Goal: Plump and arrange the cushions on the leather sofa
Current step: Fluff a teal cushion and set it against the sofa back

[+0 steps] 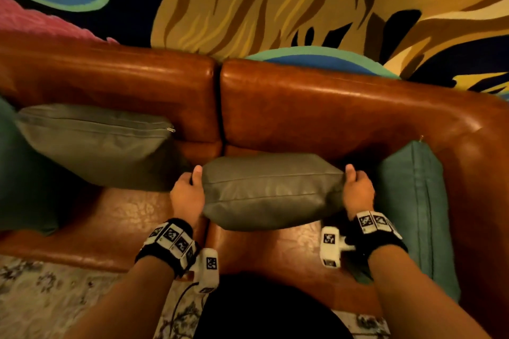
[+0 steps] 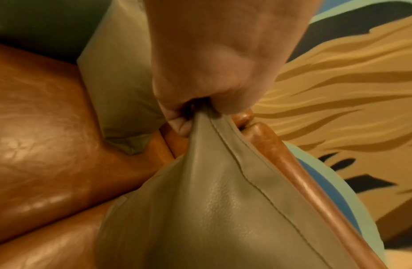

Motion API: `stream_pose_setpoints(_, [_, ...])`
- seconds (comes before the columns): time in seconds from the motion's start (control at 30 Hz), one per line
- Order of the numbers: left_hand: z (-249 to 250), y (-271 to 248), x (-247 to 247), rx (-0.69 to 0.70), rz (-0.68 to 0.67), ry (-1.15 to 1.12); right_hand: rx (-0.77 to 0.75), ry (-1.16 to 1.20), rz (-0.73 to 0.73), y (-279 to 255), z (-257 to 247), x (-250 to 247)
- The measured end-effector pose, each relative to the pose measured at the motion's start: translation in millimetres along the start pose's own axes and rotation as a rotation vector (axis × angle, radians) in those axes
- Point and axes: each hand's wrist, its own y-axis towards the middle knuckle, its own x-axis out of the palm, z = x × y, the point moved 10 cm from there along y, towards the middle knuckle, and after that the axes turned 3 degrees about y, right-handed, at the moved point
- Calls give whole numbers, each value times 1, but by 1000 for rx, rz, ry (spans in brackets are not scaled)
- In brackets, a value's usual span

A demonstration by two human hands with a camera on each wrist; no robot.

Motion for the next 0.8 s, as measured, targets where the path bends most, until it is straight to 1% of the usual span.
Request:
stream_pose_setpoints(0.03, [9, -6, 6, 21, -13, 10, -73, 84, -24, -1, -9, 1])
stream_pose_setpoints(0.1, [36, -13, 9, 140, -45, 6, -225, 158, -3, -11, -33, -14])
stream_pose_setpoints(0.13, [43, -11, 7, 176, -53, -12, -245, 185, 20, -11, -37, -26])
stream_pose_setpoints(0.2, [43, 1, -8, 171, -11, -36, -205, 188, 86, -2, -30, -50])
stream_pose_setpoints(0.27, [40, 9, -13, 131, 20, -5, -133, 160, 123, 10, -13, -60])
stream_pose_setpoints(0.3, [49, 8, -3, 135, 4, 24, -87, 166, 146, 14, -2, -65])
stream_pose_setpoints(0.33, [49, 4, 2, 124, 2, 30, -52, 145, 147, 14, 2, -59])
stream_pose_setpoints(0.4, [54, -6, 14, 147, -13, 20, -4, 30, 190, 6, 5, -51])
stream_pose_setpoints(0.43, [57, -11, 23, 179, -37, 23, -40, -82, 255, 1, -3, -54])
stream_pose_setpoints(0.47, [60, -18, 31, 215, -51, 34, -132, -186, 320, -13, -17, -55])
stream_pose_setpoints(0.5, [64, -23, 35, 257, -55, 40, -294, -253, 354, -31, -42, -46])
stream_pose_setpoints(0.53, [69, -29, 40, 294, -65, 31, -484, -264, 318, -55, -68, -24])
stream_pose_setpoints(0.57, [73, -34, 46, 322, -70, 17, -641, -216, 210, -81, -92, 7])
stream_pose_setpoints(0.6, [76, -40, 50, 339, -74, 4, -767, -172, 58, -108, -113, 46])
stream_pose_setpoints(0.63, [78, -45, 54, 344, -80, 0, -843, -175, -110, -134, -124, 86])
stream_pose_setpoints(0.67, [76, -47, 55, 336, -81, -4, -881, -206, -249, -156, -128, 122])
stream_pose_setpoints(0.7, [72, -48, 54, 325, -74, -9, -896, -246, -337, -168, -125, 147])
stream_pose_setpoints(0.73, [66, -46, 50, 321, -54, -8, -914, -297, -357, -169, -120, 161])
stream_pose_setpoints(0.8, [58, -41, 38, 339, -11, 21, -952, -433, -288, -149, -107, 166])
